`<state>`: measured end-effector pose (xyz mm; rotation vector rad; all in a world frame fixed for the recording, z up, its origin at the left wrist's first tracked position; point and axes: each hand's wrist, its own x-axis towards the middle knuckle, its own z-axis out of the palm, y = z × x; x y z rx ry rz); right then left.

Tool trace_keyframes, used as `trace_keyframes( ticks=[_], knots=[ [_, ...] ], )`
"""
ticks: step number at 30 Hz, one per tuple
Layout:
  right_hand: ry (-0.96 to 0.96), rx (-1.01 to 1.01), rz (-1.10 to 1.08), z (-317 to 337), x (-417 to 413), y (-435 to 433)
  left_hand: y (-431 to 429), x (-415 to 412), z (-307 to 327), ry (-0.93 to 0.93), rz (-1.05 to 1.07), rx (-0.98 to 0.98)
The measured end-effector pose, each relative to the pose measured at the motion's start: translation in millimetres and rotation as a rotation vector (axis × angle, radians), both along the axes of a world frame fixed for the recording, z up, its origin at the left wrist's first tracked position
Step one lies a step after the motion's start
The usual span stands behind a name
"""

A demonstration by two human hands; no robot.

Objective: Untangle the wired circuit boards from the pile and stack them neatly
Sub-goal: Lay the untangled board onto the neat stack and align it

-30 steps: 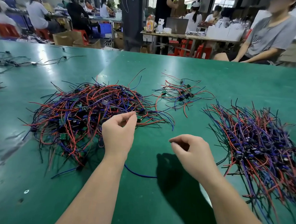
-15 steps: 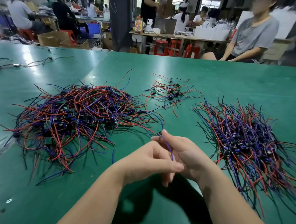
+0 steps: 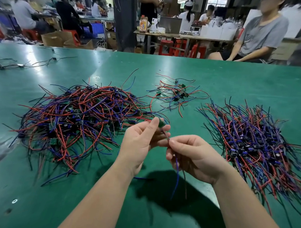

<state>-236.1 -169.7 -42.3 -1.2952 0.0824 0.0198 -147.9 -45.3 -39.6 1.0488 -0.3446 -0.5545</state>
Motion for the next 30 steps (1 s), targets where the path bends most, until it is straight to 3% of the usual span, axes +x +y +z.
trace_keyframes(
  ticks=[3,5,9,12,16,20,23,30],
  knots=[
    [0.069,-0.184,0.015,0.9,0.0,4.2,3.3,1.0,-0.4,-0.002,-0.002,-0.006],
    [0.099,-0.244,-0.167,2.1,3.1,3.8,3.8,1.5,0.0,0.005,-0.019,0.013],
    [0.096,-0.089,-0.534,4.3,7.4,-7.7,2.8,1.3,-0.6,0.029,-0.045,0.079],
    [0.056,0.045,-0.523,5.2,7.7,-6.6,1.8,0.2,-1.9,0.035,-0.09,0.094],
    [0.054,0.054,-0.448,1.1,10.2,1.6,2.1,0.2,-8.2,0.037,-0.083,0.183],
    [0.107,0.038,-0.334,-1.4,10.2,3.5,0.7,3.2,-20.5,-0.309,0.058,0.384],
    [0.143,0.081,-0.365,-2.8,10.4,0.9,0.4,0.1,-21.8,-0.462,0.015,0.46],
    [0.072,0.269,-0.459,1.4,9.3,-8.8,-1.2,-6.4,-8.7,-0.016,-0.218,0.252]
  ],
)
